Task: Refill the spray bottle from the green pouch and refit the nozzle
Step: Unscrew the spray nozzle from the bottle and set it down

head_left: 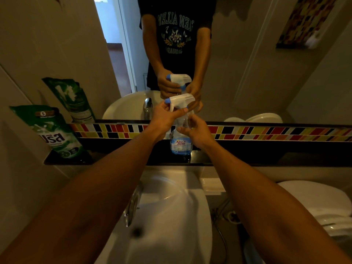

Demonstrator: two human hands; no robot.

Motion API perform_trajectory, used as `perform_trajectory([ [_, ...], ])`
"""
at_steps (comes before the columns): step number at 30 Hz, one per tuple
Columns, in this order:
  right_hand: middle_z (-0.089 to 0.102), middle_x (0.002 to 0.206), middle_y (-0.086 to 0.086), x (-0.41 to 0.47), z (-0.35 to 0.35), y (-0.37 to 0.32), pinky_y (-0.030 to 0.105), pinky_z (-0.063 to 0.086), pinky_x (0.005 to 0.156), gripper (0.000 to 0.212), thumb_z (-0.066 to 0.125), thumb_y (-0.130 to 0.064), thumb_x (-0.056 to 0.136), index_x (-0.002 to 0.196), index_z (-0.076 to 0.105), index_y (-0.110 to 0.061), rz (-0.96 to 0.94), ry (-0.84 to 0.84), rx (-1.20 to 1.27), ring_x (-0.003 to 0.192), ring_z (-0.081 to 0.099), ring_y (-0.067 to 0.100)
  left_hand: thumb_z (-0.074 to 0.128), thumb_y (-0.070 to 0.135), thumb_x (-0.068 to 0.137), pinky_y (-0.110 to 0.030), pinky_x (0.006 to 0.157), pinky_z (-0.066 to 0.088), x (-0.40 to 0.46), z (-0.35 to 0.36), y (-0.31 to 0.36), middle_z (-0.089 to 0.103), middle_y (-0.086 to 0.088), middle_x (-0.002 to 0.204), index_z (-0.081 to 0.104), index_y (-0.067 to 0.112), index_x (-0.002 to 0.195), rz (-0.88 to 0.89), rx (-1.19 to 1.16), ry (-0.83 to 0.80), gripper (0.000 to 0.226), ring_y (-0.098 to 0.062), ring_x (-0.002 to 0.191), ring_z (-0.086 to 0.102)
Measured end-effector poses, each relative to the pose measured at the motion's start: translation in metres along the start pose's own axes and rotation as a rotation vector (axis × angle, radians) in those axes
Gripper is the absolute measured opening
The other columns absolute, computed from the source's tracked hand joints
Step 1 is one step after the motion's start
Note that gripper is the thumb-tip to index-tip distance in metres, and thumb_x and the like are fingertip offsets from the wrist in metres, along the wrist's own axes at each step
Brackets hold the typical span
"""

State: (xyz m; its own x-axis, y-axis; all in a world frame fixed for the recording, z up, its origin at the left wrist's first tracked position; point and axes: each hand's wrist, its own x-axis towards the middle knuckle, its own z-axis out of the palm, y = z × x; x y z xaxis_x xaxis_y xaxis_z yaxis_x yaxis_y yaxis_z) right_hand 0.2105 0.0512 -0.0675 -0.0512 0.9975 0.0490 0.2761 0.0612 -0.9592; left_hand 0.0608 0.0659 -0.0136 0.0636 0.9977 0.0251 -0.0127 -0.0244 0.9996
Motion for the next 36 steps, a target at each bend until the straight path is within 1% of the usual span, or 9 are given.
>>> perform_trajectory([
  [3, 0.072, 0.123, 0.001, -0.002, -0.001, -0.002, 0.022, 0.054, 0.087, 0.042, 0.077, -0.014, 0.091, 0.13, 0.062, -0.013, -0.001, -0.026, -0.014, 0.111, 0.068, 0.011, 0.077, 0.007, 0.084, -0.011, 0.067, 0.054, -0.003, -0.005, 0.015, 0.07, 0.005, 0.105, 0.057, 0.009, 0.131, 0.026, -0.007, 0.014, 0.051, 0.002, 0.087, 0.069],
  [8, 0.07, 0.125, 0.011, -0.009, -0.001, -0.013, 0.025, 0.055, 0.084, 0.042, 0.079, -0.015, 0.09, 0.129, 0.063, -0.01, 0.001, -0.028, -0.075, 0.115, 0.067, 0.024, 0.077, 0.011, 0.084, -0.01, 0.064, 0.054, -0.004, -0.023, 0.043, 0.069, 0.003, 0.103, 0.057, 0.006, 0.13, 0.075, -0.009, 0.062, 0.05, -0.001, 0.084, 0.066],
  [10, 0.069, 0.123, 0.017, -0.01, -0.001, -0.016, 0.036, 0.058, 0.089, 0.04, 0.08, -0.019, 0.089, 0.125, 0.064, -0.008, -0.009, -0.023, -0.121, 0.114, 0.066, 0.032, 0.076, 0.009, 0.085, -0.01, 0.063, 0.053, -0.007, -0.031, 0.057, 0.069, 0.002, 0.102, 0.058, 0.007, 0.127, 0.088, -0.032, 0.078, 0.046, -0.002, 0.085, 0.065],
  [14, 0.07, 0.119, 0.009, -0.018, -0.003, -0.026, 0.039, 0.056, 0.093, 0.042, 0.083, -0.022, 0.087, 0.123, 0.065, -0.011, 0.007, 0.003, -0.161, 0.114, 0.067, 0.029, 0.08, 0.013, 0.082, -0.023, 0.073, 0.051, -0.01, -0.046, 0.077, 0.072, -0.008, 0.114, 0.061, 0.01, 0.124, 0.112, -0.126, 0.117, 0.047, -0.02, 0.106, 0.068],
  [18, 0.071, 0.111, 0.011, -0.025, -0.006, -0.037, 0.045, 0.058, 0.095, 0.033, 0.081, -0.02, 0.088, 0.117, 0.066, -0.011, -0.009, 0.0, -0.209, 0.106, 0.069, 0.029, 0.082, 0.011, 0.08, -0.028, 0.076, 0.054, -0.013, -0.058, 0.09, 0.068, -0.011, 0.121, 0.056, 0.012, 0.126, 0.142, -0.201, 0.143, 0.054, -0.025, 0.111, 0.067],
  [21, 0.071, 0.113, 0.009, -0.028, -0.007, -0.042, 0.048, 0.058, 0.096, 0.033, 0.08, -0.023, 0.089, 0.117, 0.065, -0.015, -0.007, 0.012, -0.211, 0.106, 0.069, 0.026, 0.084, 0.013, 0.078, -0.044, 0.093, 0.056, -0.014, -0.07, 0.095, 0.063, -0.012, 0.124, 0.049, 0.018, 0.121, 0.156, -0.255, 0.171, 0.056, -0.032, 0.115, 0.065],
  [23, 0.071, 0.114, 0.006, -0.031, -0.008, -0.046, 0.046, 0.058, 0.096, 0.031, 0.078, -0.022, 0.09, 0.118, 0.064, -0.017, -0.012, 0.011, -0.206, 0.107, 0.069, 0.022, 0.086, 0.02, 0.074, -0.047, 0.096, 0.055, -0.015, -0.081, 0.096, 0.06, -0.011, 0.126, 0.045, 0.022, 0.12, 0.168, -0.256, 0.172, 0.062, -0.03, 0.115, 0.064],
  [27, 0.072, 0.11, -0.001, -0.038, -0.011, -0.049, 0.042, 0.058, 0.095, 0.029, 0.078, -0.018, 0.09, 0.113, 0.063, -0.027, -0.011, 0.041, -0.186, 0.103, 0.069, 0.015, 0.084, 0.022, 0.076, -0.036, 0.084, 0.056, -0.015, -0.1, 0.097, 0.056, -0.007, 0.127, 0.039, 0.027, 0.123, 0.179, -0.272, 0.182, 0.065, -0.025, 0.111, 0.064],
  [36, 0.07, 0.108, 0.0, -0.049, -0.025, -0.05, 0.036, 0.056, 0.087, 0.034, 0.079, -0.022, 0.09, 0.119, 0.064, -0.018, 0.032, 0.101, -0.263, 0.102, 0.068, 0.019, 0.079, 0.022, 0.083, -0.027, 0.07, 0.052, -0.016, -0.13, 0.089, 0.06, -0.003, 0.117, 0.041, 0.032, 0.126, 0.102, -0.381, 0.274, 0.058, -0.016, 0.093, 0.063],
])
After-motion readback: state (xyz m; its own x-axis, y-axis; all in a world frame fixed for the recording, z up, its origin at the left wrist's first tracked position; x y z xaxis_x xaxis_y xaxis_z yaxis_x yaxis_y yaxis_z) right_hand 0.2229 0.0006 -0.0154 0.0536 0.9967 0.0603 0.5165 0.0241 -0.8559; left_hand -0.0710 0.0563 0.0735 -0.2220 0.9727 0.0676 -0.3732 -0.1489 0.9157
